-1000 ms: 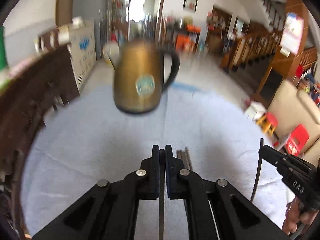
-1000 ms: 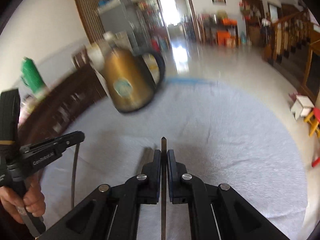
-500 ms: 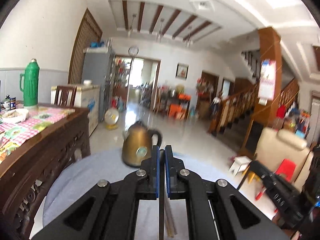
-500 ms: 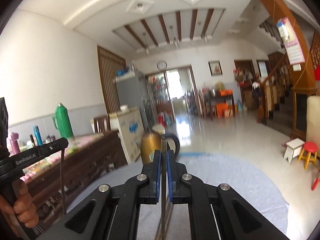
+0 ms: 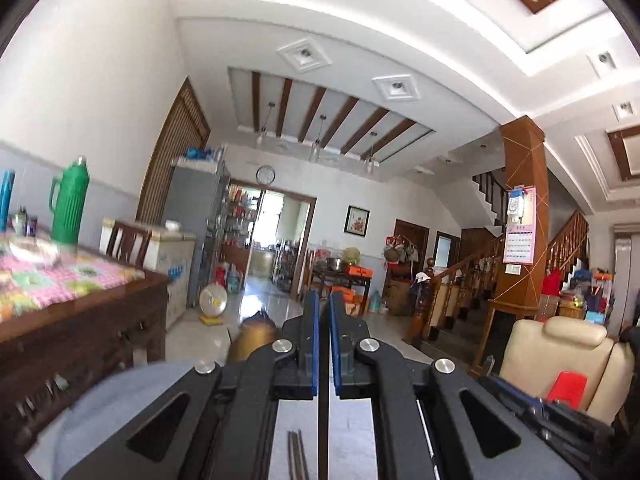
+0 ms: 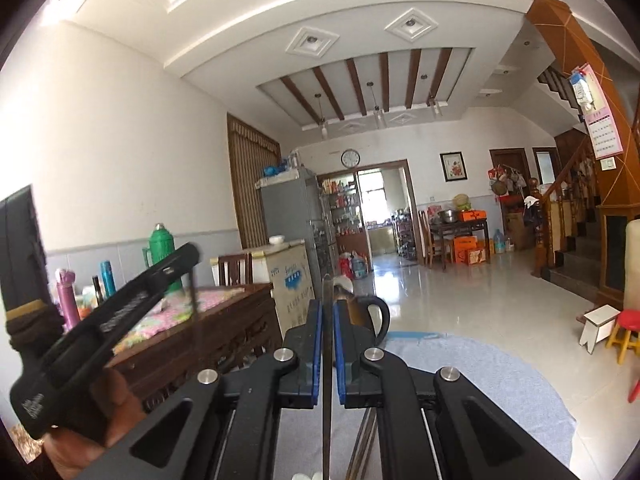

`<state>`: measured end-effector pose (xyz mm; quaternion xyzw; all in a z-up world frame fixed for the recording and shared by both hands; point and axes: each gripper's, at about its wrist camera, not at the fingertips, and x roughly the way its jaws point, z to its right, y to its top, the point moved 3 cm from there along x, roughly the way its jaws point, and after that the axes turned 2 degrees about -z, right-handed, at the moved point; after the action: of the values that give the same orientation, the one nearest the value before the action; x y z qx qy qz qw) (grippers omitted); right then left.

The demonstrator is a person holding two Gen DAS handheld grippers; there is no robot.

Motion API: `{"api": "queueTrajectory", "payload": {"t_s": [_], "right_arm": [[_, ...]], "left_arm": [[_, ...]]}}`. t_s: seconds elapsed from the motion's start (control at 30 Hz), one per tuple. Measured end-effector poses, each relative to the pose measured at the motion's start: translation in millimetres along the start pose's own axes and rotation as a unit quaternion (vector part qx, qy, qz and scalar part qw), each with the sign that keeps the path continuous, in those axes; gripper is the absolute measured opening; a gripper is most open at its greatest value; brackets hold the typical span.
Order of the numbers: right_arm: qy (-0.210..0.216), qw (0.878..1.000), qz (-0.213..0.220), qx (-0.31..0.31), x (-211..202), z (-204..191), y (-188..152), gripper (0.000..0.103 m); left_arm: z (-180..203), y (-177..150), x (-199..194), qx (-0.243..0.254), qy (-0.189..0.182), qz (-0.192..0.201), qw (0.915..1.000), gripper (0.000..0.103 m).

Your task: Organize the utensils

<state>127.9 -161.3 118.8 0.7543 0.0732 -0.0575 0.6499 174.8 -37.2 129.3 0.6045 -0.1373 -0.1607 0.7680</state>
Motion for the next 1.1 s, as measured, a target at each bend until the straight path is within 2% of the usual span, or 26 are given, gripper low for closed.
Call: {"api": "queueTrajectory", "payload": {"t_s": [0.23,0.47,0.63,0.77,0.8,0.87,0.9,0.93,0.97,1.03,1.1], "right_arm": [[-0.009,0.999,-0.04,0.016,11,12,-33,0.006],[-0.003,0.997,-0.073,0.035,9,28,-54,0.006],[0.005,0.995,-0.095,0.044,5,30,-65,0.006],[0.018,0.992,-0.118,0.05,1,30,-73,0.008],[0.021,0.991,-0.124,0.053,1,30,-75,0.008],[0.029,0.989,-0.13,0.065,-3,35,-77,0.011],[0.032,0.989,-0.126,0.072,-6,39,-76,0.015],[0.035,0.989,-0.12,0.082,-10,44,-74,0.027],[0.035,0.989,-0.111,0.097,-13,50,-73,0.043],[0.036,0.988,-0.089,0.125,-20,63,-70,0.058],[0.021,0.988,-0.073,0.134,-26,73,-68,0.058]], "left_arm": [[-23,-49,17,-0.049,0.029,-0.024,0.9981,0.005],[-28,-81,15,-0.04,0.044,-0.05,0.997,0.005],[-27,-91,11,-0.027,0.039,-0.069,0.9965,0.005],[-32,-99,8,-0.029,0.031,-0.1,0.9941,0.005],[-32,-100,7,-0.027,0.029,-0.105,0.9937,0.007],[-36,-100,1,-0.021,0.025,-0.117,0.9926,0.025],[-39,-98,-4,-0.021,0.026,-0.116,0.9927,0.045],[-41,-95,-7,-0.022,0.027,-0.114,0.9929,0.062],[-44,-91,-13,-0.023,0.028,-0.106,0.9937,0.064],[-52,-82,-23,-0.019,0.037,-0.092,0.9949,0.065],[-60,-77,-26,-0.01,0.054,-0.094,0.994,0.068]]}}
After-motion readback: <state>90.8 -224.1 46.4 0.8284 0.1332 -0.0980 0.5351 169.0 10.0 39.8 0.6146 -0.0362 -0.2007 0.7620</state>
